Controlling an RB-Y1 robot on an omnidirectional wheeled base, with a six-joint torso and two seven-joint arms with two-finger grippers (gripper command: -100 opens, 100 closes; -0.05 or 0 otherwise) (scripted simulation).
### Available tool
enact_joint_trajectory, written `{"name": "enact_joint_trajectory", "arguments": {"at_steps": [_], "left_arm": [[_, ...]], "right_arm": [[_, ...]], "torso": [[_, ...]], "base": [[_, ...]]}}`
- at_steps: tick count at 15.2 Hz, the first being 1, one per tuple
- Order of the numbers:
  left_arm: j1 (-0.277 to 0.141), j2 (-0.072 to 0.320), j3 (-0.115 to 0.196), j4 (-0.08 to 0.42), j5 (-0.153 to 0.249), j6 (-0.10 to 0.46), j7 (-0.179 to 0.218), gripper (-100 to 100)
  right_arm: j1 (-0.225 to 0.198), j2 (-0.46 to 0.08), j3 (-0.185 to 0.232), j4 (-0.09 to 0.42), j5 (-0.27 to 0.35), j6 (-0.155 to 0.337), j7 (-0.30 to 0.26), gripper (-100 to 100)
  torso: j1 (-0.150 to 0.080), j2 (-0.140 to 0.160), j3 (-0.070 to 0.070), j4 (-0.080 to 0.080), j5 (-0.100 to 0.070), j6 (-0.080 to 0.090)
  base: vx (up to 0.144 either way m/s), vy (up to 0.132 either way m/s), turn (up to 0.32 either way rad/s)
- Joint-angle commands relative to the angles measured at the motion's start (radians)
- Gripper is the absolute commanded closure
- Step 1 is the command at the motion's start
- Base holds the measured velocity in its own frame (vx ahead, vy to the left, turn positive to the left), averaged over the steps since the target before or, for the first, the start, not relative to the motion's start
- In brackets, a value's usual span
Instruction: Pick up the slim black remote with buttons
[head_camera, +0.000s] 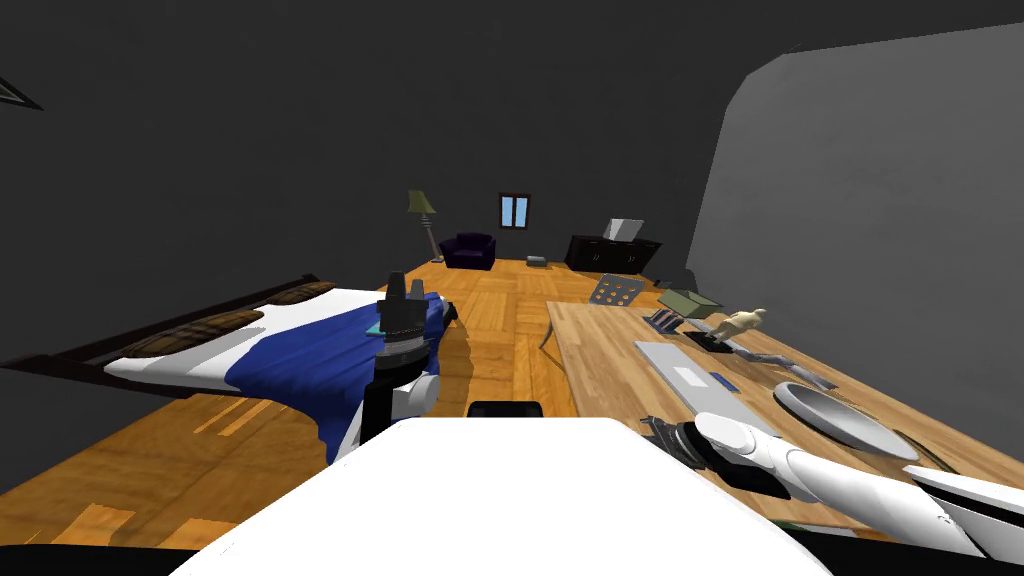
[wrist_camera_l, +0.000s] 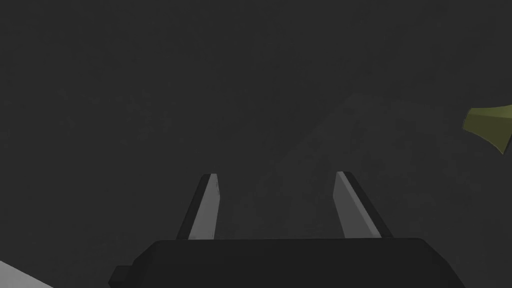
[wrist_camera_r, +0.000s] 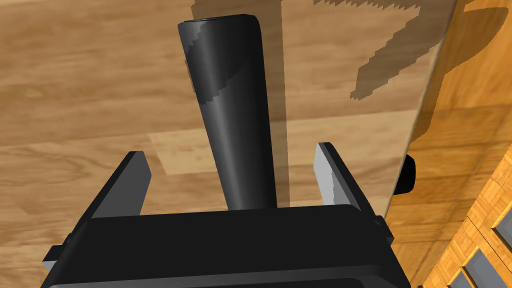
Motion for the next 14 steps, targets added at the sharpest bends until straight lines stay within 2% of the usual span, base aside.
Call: {"name": "enact_joint_trajectory", "arguments": {"at_steps": [1,2,5,6,7,11,13,14], "left_arm": [[0.0,0.0,0.0,0.0,0.0,0.0,0.0,0],[0.0,0.0,0.0,0.0,0.0,0.0,0.0,0],[0.0,0.0,0.0,0.0,0.0,0.0,0.0,0],[0.0,0.0,0.0,0.0,0.0,0.0,0.0,0],[0.0,0.0,0.0,0.0,0.0,0.0,0.0,0],[0.0,0.0,0.0,0.0,0.0,0.0,0.0,0],[0.0,0.0,0.0,0.0,0.0,0.0,0.0,0],[0.0,0.0,0.0,0.0,0.0,0.0,0.0,0]], "right_arm": [[0.0,0.0,0.0,0.0,0.0,0.0,0.0,-100],[0.008,0.03,0.002,0.024,0.004,0.015,0.006,-100],[0.02,0.075,0.0,0.056,0.008,0.038,0.01,-100],[0.011,0.054,0.008,0.035,0.012,0.031,-0.002,-100],[0.011,0.057,0.009,0.036,0.014,0.036,-0.005,100],[0.013,0.055,0.011,0.035,0.014,0.034,-0.004,100],[0.002,0.007,0.002,0.009,0.002,0.003,0.004,100],[0.007,0.021,0.011,0.007,0.011,0.024,-0.007,100]], "torso": [[0.0,0.0,0.0,0.0,0.0,0.0],[0.001,0.001,0.001,0.0,0.0,0.0],[0.001,0.004,0.002,0.001,0.0,0.0],[0.001,0.004,0.002,0.001,0.0,0.0],[0.002,0.005,0.003,0.001,0.0,0.0],[0.0,0.003,0.002,0.001,-0.003,-0.001],[0.0,0.002,0.002,0.001,-0.002,0.0],[0.001,0.002,0.002,0.001,-0.001,0.0]], "base": [[0.03,-0.027,0.032],[0.01,-0.026,0.047],[-0.001,-0.036,0.072],[-0.001,-0.022,0.025],[0.0,-0.009,0.002],[-0.001,-0.001,-0.005],[0.001,0.035,-0.085],[0.003,0.028,-0.048]]}}
